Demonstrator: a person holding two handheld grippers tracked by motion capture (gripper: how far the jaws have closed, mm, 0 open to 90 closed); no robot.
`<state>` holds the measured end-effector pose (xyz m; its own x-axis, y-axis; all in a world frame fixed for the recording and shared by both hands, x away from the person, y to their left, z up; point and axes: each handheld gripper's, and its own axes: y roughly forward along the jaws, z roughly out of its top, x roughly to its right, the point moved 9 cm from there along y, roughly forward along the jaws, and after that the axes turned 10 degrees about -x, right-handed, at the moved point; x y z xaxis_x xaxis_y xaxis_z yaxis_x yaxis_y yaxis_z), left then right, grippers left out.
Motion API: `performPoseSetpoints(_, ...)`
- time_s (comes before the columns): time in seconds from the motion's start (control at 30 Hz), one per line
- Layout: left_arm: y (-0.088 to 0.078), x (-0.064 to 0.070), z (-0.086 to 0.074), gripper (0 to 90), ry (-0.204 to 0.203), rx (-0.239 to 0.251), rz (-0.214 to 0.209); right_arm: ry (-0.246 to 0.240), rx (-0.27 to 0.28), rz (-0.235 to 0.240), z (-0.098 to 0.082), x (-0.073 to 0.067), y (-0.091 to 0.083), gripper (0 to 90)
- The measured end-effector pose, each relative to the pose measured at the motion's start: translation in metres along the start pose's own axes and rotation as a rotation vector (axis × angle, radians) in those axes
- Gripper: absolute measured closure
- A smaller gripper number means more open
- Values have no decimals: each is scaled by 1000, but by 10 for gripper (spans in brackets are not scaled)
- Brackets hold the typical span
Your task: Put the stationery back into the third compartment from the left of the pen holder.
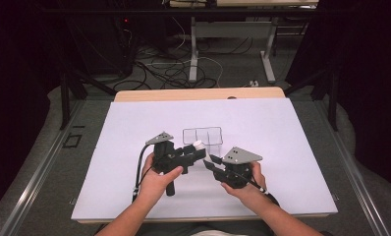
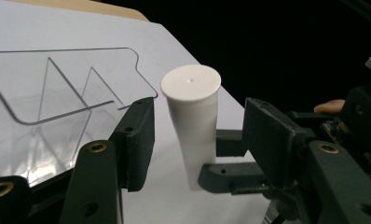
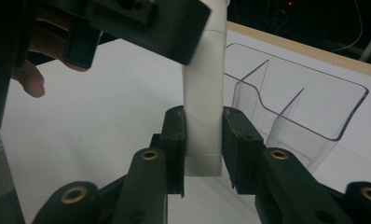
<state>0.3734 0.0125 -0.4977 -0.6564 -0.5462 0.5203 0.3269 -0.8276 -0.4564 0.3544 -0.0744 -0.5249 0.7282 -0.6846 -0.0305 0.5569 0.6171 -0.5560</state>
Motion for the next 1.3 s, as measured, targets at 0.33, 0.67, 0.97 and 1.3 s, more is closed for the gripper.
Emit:
performPoseSetpoints(0.33,16,-2,3,528,-33,-8,-3,2,7,4,0,-1,-1,713)
performPoseSetpoints(0.67,14,-5,4,627,-69,22,-11,3,4,6,-1,-1,0,714)
performPoseSetpoints(0.97,15,-5,3,663,-82,22,-10,5,-3,9,-2,-1,2,713)
performPoseSetpoints(1.3,16,-6,3,666,-96,-3,-11,4,3,5,-3,0,3,710)
